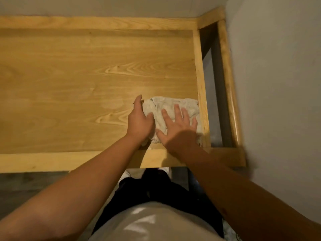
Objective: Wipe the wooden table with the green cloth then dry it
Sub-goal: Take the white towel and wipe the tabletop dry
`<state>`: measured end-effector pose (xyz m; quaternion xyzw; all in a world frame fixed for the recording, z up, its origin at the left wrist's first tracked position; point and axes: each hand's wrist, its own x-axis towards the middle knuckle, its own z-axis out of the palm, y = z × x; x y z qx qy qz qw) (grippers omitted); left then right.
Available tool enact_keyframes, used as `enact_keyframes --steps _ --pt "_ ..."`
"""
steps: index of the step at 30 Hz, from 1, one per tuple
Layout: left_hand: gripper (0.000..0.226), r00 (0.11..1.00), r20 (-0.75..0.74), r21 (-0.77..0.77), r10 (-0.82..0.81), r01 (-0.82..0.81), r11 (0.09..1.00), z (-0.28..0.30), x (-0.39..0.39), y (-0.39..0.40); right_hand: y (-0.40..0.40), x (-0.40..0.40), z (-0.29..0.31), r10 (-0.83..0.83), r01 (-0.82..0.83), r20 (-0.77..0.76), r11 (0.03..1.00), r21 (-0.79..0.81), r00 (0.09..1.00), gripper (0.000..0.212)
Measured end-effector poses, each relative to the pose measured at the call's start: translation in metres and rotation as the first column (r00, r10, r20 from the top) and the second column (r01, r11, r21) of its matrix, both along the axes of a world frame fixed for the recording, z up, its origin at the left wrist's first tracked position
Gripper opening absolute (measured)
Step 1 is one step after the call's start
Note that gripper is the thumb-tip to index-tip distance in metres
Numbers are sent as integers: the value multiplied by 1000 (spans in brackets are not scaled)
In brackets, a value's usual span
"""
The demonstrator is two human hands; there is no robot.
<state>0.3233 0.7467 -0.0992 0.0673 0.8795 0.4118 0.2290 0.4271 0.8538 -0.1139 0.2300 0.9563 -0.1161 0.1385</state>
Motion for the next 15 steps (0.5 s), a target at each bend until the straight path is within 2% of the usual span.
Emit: enact_keyframes --steps 2,4,6,9,12,14,15 --pt "66 997 83 -1 7 -7 1000 -1 11 -20 -16 22 5 38 -38 -8 999 34 999 77" --pt "61 995 103 -19 -11 13 1000 -1 13 -41 -21 35 10 64 -63 -26 997 45 998 76" --pt "58 996 88 -61 -26 31 998 0 10 -60 -17 42 14 126 -124 -28 991 40 992 74" --pt "54 993 -18 -217 -114 108 970 7 10 -73 -3 48 17 137 -135 10 985 -108 991 71" --pt "53 963 -153 -317 -221 163 934 18 14 -58 8 61 22 -41 24 -94 984 -177 995 68" --pt "55 959 -129 -348 -252 194 917 23 13 -39 12 70 23 -235 173 -177 935 -309 956 68" --pt "55 958 -95 -405 -269 210 890 24 11 -29 12 74 24 -350 253 -180 876 -411 919 69"
